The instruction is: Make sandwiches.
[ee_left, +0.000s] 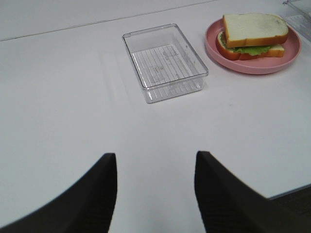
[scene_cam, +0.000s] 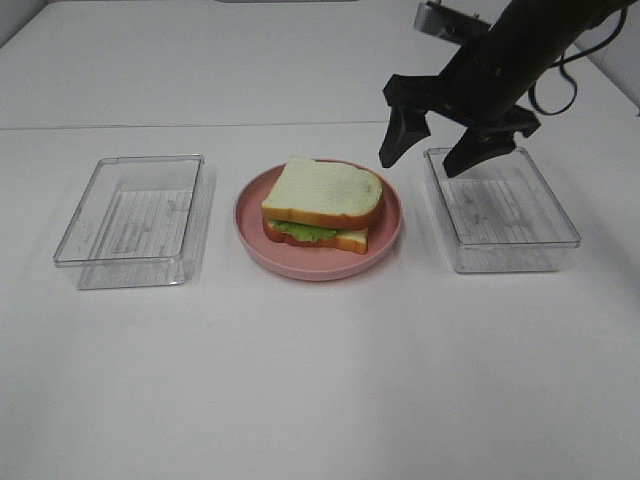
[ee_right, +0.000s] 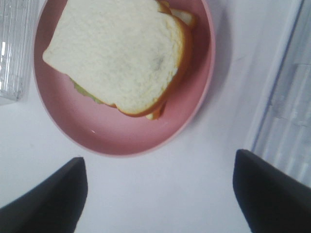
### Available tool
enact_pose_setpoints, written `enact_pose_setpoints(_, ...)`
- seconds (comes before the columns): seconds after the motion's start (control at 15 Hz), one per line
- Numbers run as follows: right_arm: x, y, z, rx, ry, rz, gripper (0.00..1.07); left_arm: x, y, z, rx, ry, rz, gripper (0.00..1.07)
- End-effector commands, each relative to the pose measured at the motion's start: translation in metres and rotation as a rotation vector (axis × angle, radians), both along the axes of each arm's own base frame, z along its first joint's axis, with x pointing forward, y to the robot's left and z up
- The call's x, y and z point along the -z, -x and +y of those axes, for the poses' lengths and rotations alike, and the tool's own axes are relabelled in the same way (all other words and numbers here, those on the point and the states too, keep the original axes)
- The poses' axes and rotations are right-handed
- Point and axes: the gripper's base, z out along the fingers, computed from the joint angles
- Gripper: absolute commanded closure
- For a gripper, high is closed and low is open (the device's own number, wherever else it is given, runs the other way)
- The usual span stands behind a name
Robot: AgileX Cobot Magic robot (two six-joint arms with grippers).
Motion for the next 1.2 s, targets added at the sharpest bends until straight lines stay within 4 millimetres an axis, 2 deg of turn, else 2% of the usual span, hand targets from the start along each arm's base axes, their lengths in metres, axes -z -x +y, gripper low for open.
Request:
enact_pose_setpoints(0.07,-0.031,0.016,-0.011,-0.047,0.090,-0.027,0.29,0.000,0.003,0.001,-0.003,0.009,-0.033,0.58)
enact_pose_setpoints(0.27,-0.085,0.047,-0.031,0.005,0.194,-0.096,0.29,0.000,0.003,0.001,-0.003,0.009,-0.033,0.58)
enact_pose_setpoints(0.33,-0.114,0.071,-0.043,0.048,0.237,-0.140,0.29,0.000,0.003,0.001,-0.003,0.009,-0.033,0.58)
enact_pose_setpoints(0.4,-0.119,0.079,-0.046,0.056,0.244,-0.153,0.29,0.000,0.003,0.001,-0.003,0.009,-0.033,0.58)
enact_pose_setpoints(0.53,-0.130,0.112,-0.057,0.072,0.267,-0.187,0.29,0.000,0.003,0.001,-0.003,0.009,-0.033,0.58)
enact_pose_setpoints(0.6,-0.126,0.131,-0.062,0.070,0.270,-0.176,0.29,0.000,0.003,0.001,-0.003,0.009,-0.033,0.58)
enact_pose_setpoints(0.67,-0.123,0.142,-0.065,0.070,0.271,-0.170,0.29,0.000,0.003,0.001,-0.003,0.009,-0.033,0.58)
enact_pose_setpoints(0.8,-0.110,0.184,-0.075,0.067,0.276,-0.153,0.29,0.000,0.003,0.001,-0.003,0.009,-0.033,0.58)
enact_pose_setpoints(0.87,-0.093,0.233,-0.088,0.066,0.279,-0.148,0.29,0.000,0.003,0.001,-0.003,0.009,-0.033,0.58)
enact_pose_setpoints(0.93,-0.089,0.245,-0.091,0.068,0.276,-0.157,0.29,0.000,0.003,0.001,-0.003,0.009,-0.033,0.58)
enact_pose_setpoints(1.13,-0.066,0.304,-0.106,0.078,0.256,-0.244,0.29,0.000,0.003,0.001,-0.003,0.009,-0.033,0.58)
enact_pose_setpoints(1.2,-0.063,0.313,-0.108,0.081,0.251,-0.267,0.29,0.000,0.003,0.001,-0.003,0.009,-0.033,0.58)
